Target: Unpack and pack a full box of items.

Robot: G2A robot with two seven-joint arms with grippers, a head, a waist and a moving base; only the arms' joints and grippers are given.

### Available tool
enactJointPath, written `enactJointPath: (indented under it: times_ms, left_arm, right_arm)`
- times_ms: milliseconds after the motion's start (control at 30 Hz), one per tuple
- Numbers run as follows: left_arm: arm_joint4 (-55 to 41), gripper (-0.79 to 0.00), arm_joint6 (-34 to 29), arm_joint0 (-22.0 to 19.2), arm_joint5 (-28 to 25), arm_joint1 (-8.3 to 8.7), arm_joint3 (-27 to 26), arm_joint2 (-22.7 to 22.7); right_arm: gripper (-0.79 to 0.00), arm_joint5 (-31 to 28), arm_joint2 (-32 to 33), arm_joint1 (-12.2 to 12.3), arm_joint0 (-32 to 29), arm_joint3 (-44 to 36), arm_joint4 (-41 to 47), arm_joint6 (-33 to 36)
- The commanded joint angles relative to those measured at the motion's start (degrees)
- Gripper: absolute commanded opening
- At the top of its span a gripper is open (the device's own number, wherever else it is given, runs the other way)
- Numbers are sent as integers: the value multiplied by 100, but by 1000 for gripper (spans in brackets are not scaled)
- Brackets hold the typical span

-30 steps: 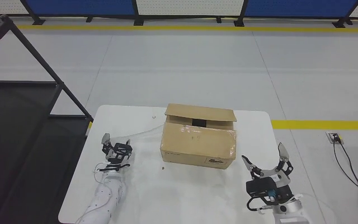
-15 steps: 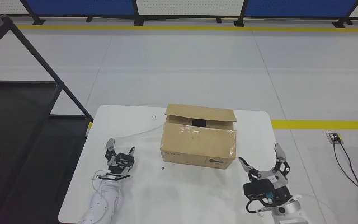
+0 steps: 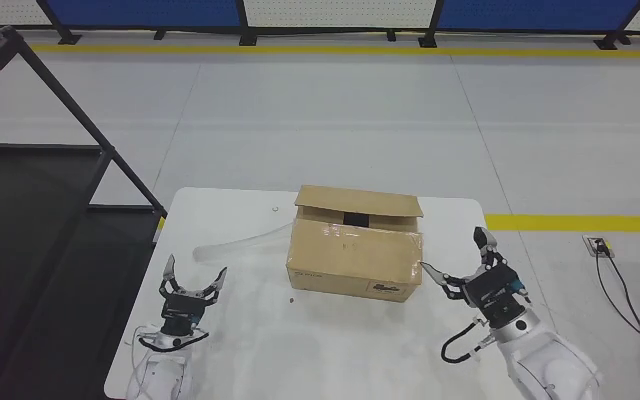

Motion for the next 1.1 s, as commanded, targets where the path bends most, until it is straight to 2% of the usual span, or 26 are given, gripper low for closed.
enactJointPath:
  times_ms: [0, 233, 333, 667, 767, 833, 933, 1067]
  left_arm:
    - [-18, 0, -36, 48, -12, 0, -72, -8]
    - [-18, 0, -36, 48, -12, 0, -72, -8]
    - [-189, 0, -182, 32, -271, -11, -249, 25]
    - [-1169, 0, -156, 72, -823, -33, -613, -217]
    - [-1385, 0, -186, 102, -1013, -28, -662, -320]
    - [-1475, 0, -187, 130, -1112, -24, -694, -371]
    - [-1630, 0, -273, 200, -1447, -14, -765, -410]
    - [-1631, 0, -281, 210, -1482, -10, -774, -424]
  right_arm:
    - [0, 4, -2, 0, -4, -2, -13, -8]
    - [0, -49, -46, -1, -1, 20, 33, 53]
    - [0, -103, -105, -4, 275, 393, 446, 826]
    - [0, -1664, -177, 62, 1837, 2455, 3951, 3471]
    - [0, -1991, -224, 109, 2324, 3104, 4986, 4239]
    - [0, -2062, -275, 119, 2594, 3586, 5977, 4591]
    - [0, -2047, -278, 128, 2692, 3703, 6235, 4730]
    - [0, -2047, -278, 128, 2692, 3703, 6235, 4730]
